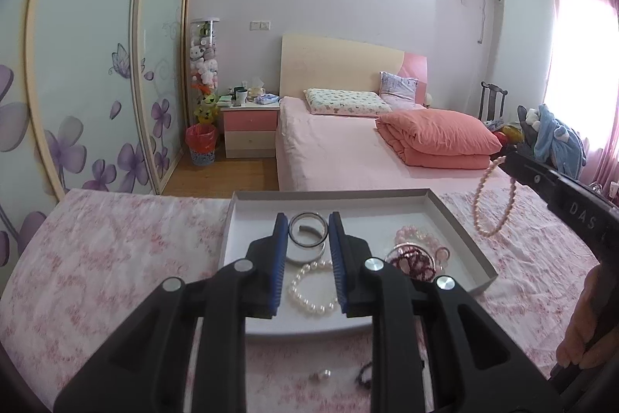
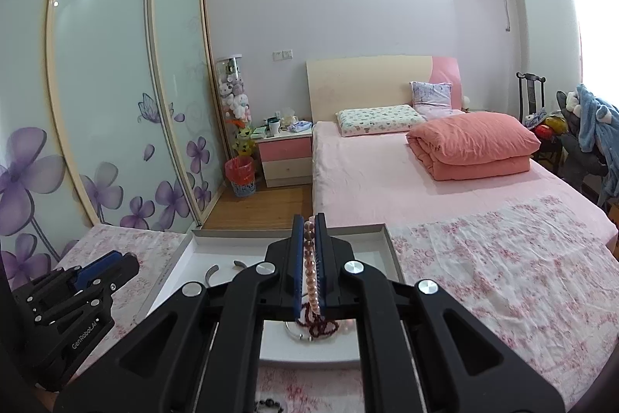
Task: Organize jewelry
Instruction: 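Lower the pink pearl bracelet and silver ring into the tray and open both grippers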
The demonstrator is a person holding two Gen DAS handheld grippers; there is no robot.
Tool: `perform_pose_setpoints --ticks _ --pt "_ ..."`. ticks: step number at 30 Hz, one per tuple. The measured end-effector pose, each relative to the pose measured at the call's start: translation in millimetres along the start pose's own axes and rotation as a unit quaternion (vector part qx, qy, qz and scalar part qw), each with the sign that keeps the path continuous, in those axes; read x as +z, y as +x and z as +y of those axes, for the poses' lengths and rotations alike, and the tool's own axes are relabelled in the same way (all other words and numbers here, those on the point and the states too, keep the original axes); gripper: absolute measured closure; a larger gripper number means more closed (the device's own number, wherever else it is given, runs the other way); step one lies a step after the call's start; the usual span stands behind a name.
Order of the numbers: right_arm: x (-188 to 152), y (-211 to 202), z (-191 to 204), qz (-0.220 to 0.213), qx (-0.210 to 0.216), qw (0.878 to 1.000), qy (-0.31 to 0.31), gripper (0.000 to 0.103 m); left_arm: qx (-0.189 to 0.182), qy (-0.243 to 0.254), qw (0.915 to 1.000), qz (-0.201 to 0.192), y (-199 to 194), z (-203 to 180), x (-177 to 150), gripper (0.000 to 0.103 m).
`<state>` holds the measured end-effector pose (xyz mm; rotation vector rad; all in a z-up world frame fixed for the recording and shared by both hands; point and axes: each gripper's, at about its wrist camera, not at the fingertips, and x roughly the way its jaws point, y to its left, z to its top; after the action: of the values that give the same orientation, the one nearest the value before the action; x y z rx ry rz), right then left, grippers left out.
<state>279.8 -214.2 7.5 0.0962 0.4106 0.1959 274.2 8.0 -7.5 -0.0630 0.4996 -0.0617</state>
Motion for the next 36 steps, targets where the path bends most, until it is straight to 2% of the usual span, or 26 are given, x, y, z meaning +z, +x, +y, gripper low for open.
perform_pose_setpoints --ticks 9,30,36 --pt "-3.2 26.8 0.4 0.015 -0.005 1.000 -0.001 0.097 -0.002 0.013 0.9999 -0.010 29.1 -5.2 13.0 0.081" --pt "-25.2 77.0 1.5 0.074 -0.011 0.997 -0.010 0.096 0.005 0.019 0.9996 0.020 78.5 -1.9 5.3 0.081" --pt "-25.1 80.6 1.9 0.075 -0.009 0.997 -0.006 0.096 0.005 0.022 0.9994 0.026 85.1 -3.5 4.5 0.081"
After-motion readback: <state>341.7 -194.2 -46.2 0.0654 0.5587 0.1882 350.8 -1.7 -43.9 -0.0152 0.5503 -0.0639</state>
